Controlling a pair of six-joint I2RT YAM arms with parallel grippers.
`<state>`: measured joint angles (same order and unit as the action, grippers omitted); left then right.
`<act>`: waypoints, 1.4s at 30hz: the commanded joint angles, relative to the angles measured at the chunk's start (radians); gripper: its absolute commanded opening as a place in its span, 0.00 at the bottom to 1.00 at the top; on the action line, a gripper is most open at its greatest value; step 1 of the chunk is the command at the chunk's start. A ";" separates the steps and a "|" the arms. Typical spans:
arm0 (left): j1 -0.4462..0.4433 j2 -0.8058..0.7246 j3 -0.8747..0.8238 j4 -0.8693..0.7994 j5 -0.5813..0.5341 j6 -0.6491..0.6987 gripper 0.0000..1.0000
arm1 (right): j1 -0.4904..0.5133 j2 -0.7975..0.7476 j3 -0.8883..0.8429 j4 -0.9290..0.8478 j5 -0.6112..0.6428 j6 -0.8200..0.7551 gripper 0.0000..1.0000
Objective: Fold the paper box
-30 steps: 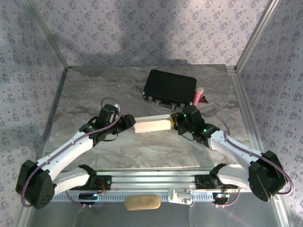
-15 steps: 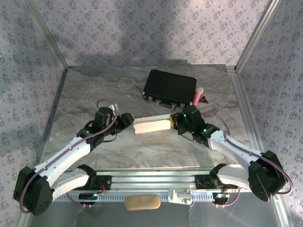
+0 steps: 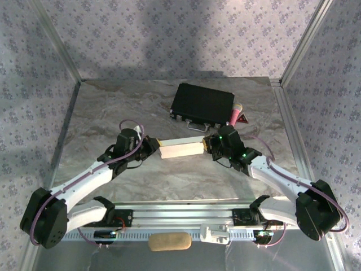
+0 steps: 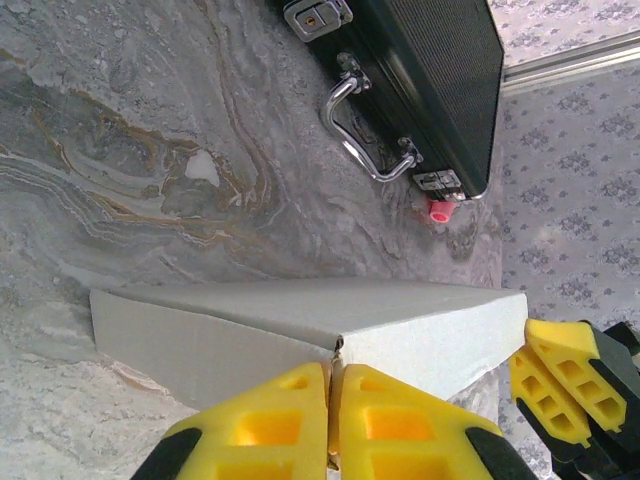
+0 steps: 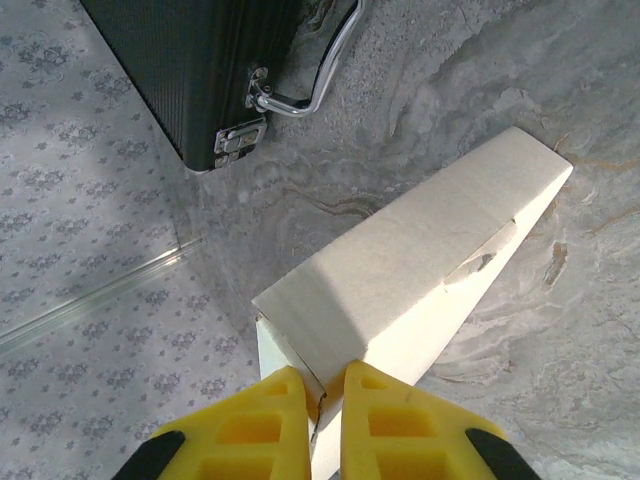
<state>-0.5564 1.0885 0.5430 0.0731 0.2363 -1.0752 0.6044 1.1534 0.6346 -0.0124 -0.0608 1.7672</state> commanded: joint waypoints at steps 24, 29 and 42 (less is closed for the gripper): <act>-0.298 -0.062 -0.014 -0.282 -0.269 0.144 0.08 | 0.029 -0.201 -0.017 -0.480 0.001 -0.399 0.33; -0.346 -0.072 -0.043 -0.284 -0.302 0.115 0.26 | 0.080 -0.331 -0.066 -0.584 0.120 -0.460 0.59; 0.123 -0.230 0.205 -0.481 0.059 0.350 1.00 | -0.037 -0.245 0.288 -0.909 0.638 -1.047 0.99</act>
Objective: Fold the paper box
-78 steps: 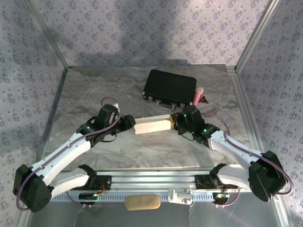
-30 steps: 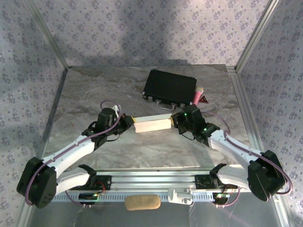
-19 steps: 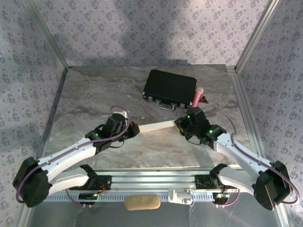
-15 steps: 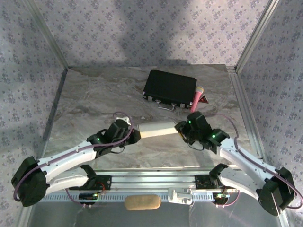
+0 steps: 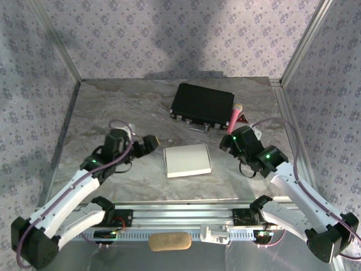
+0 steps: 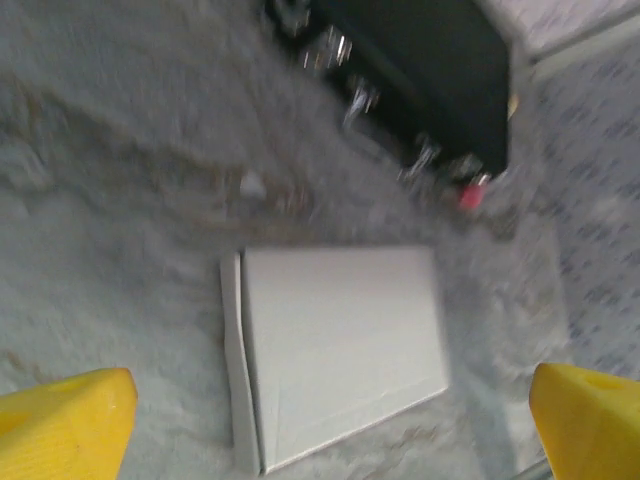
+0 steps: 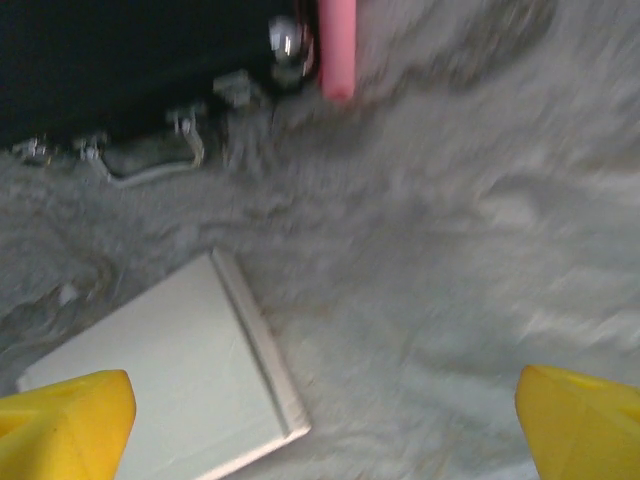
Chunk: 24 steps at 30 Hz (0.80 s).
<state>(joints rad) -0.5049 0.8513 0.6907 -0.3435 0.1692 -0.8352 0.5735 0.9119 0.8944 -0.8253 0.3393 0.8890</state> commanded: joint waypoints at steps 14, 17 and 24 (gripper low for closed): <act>0.325 0.206 -0.089 0.039 -0.607 0.535 1.00 | -0.408 -0.068 -0.606 1.073 0.117 -0.758 0.99; 0.383 0.204 -0.168 0.186 -0.532 0.679 1.00 | -0.489 0.054 -0.632 1.231 0.002 -0.793 0.99; 0.488 0.267 -0.281 0.498 -0.385 0.798 1.00 | -0.527 0.298 -0.643 1.568 -0.105 -0.882 0.99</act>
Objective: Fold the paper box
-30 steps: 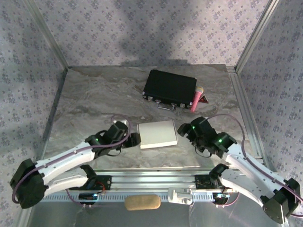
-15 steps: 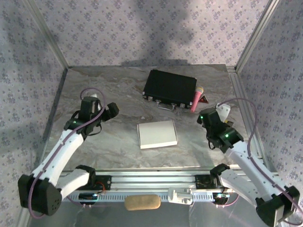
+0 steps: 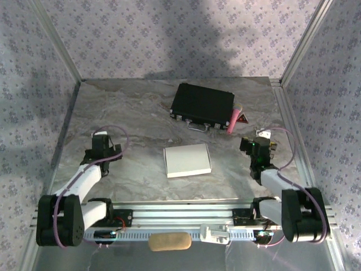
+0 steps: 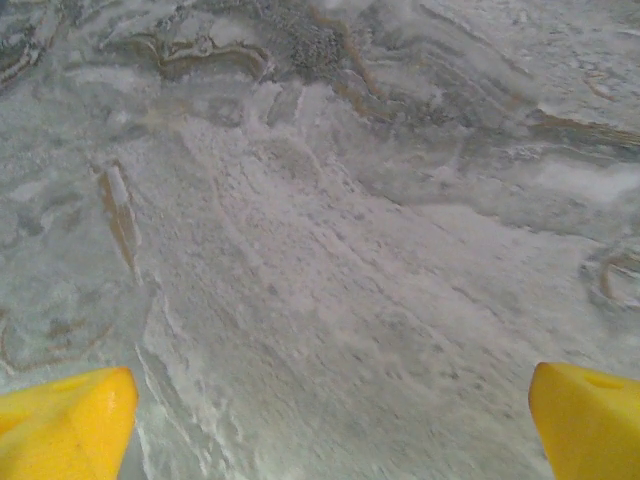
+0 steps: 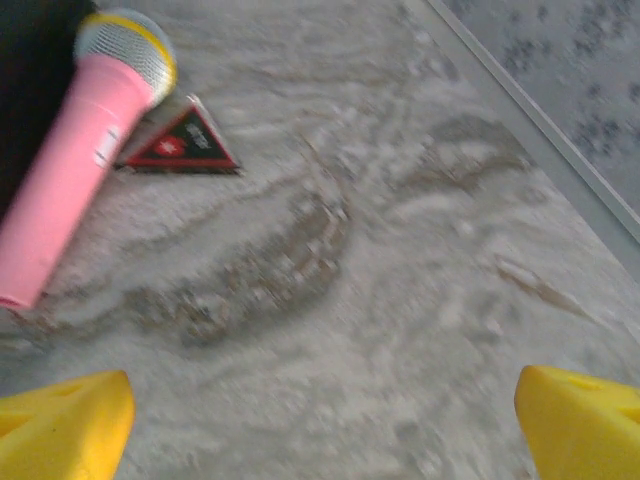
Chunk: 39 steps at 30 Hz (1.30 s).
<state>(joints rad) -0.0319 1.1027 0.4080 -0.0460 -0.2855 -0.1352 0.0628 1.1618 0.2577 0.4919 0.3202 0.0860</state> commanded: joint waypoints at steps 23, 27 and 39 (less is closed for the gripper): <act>0.088 0.431 -0.010 0.882 0.286 0.075 1.00 | -0.070 0.360 0.127 0.319 -0.198 -0.108 0.99; 0.070 0.433 0.001 0.873 0.255 0.086 1.00 | -0.079 0.361 0.132 0.313 -0.211 -0.104 0.99; 0.068 0.431 -0.004 0.876 0.250 0.087 1.00 | -0.070 0.358 0.127 0.324 -0.194 -0.107 0.99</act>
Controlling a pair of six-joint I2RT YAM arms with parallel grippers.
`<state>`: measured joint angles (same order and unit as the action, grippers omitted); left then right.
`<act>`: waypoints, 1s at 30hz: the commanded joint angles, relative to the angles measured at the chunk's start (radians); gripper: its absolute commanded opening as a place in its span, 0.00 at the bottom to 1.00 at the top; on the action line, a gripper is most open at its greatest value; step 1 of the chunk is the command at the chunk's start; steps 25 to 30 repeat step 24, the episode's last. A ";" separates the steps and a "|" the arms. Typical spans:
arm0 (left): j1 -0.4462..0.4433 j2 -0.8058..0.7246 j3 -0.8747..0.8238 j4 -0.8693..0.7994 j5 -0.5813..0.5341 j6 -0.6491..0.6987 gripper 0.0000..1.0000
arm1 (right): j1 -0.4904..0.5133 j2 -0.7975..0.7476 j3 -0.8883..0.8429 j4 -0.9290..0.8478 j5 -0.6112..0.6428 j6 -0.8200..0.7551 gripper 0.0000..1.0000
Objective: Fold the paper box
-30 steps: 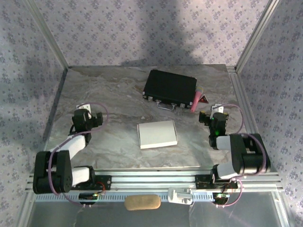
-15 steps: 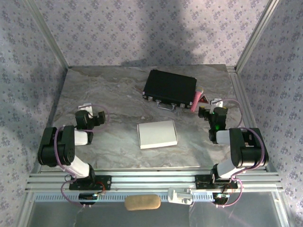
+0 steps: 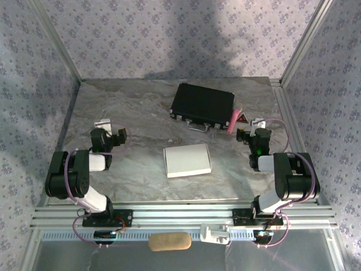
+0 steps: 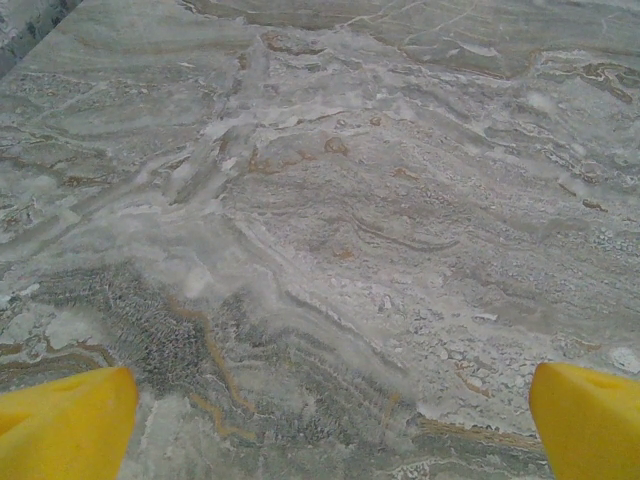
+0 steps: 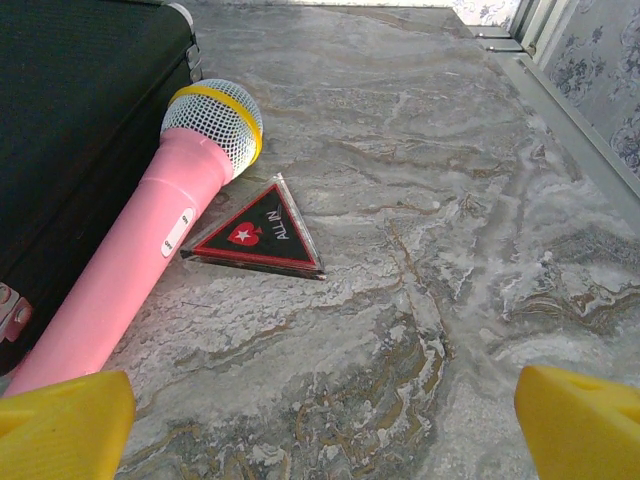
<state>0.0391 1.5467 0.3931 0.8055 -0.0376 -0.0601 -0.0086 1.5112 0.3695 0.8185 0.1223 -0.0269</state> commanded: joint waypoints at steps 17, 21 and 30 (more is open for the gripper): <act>-0.016 -0.011 0.016 0.014 -0.018 0.020 1.00 | -0.010 0.009 0.022 -0.015 -0.017 0.009 0.99; -0.015 -0.011 0.016 0.014 -0.018 0.021 1.00 | -0.007 0.010 0.020 -0.011 -0.012 0.008 0.99; -0.015 -0.012 0.016 0.014 -0.018 0.021 1.00 | -0.002 0.007 0.013 0.001 0.006 0.007 0.99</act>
